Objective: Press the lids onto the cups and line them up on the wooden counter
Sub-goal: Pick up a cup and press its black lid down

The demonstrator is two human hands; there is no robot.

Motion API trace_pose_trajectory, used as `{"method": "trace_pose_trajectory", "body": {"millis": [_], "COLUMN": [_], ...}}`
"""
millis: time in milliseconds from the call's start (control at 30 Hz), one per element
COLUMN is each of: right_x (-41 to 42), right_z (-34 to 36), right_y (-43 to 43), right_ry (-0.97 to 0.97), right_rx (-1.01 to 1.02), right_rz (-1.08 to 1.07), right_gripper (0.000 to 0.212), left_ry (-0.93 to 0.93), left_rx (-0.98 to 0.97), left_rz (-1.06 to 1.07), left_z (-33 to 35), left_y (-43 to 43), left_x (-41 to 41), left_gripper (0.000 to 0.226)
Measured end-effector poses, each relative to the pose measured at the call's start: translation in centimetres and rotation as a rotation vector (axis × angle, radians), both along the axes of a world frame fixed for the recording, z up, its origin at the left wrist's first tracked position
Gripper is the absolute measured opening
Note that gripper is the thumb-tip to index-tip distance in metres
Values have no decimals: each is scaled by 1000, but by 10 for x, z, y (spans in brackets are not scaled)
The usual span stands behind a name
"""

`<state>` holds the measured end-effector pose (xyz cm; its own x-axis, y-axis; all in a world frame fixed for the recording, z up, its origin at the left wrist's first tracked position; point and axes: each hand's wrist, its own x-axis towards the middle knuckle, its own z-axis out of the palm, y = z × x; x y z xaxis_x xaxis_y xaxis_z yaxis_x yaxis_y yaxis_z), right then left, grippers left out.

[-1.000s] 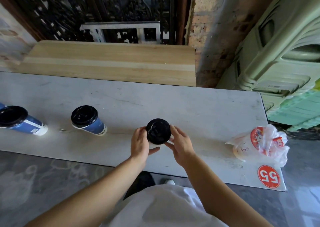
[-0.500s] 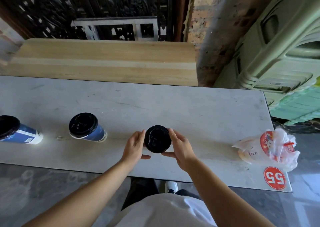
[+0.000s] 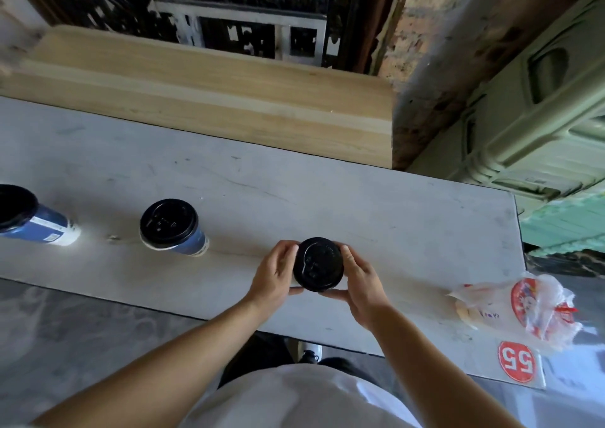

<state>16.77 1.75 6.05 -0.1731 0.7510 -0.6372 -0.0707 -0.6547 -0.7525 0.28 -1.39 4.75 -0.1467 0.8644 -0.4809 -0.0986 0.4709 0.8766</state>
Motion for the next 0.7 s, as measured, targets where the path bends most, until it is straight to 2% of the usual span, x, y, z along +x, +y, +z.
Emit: {"method": "trace_pose_trajectory", "body": {"millis": [267, 333, 433, 567, 700], "right_x": [12, 13, 16, 26, 31], "right_z": [6, 5, 1, 2, 3], "right_y": [13, 7, -9, -23, -29], "right_ry": [168, 206, 246, 342, 348], "right_rx": [-135, -187, -246, -255, -251], "right_rz": [86, 86, 44, 29, 59], "right_gripper": [32, 34, 30, 33, 38], "left_ry": [-12, 26, -29, -106, -45], "left_rx": [-128, -193, -231, -202, -175], "left_rz": [207, 246, 305, 402, 239], "left_z": [26, 29, 30, 30, 24], "left_y": [6, 3, -6, -18, -25], "left_x": [10, 13, 22, 26, 20], "left_gripper": [25, 31, 40, 31, 39]}}
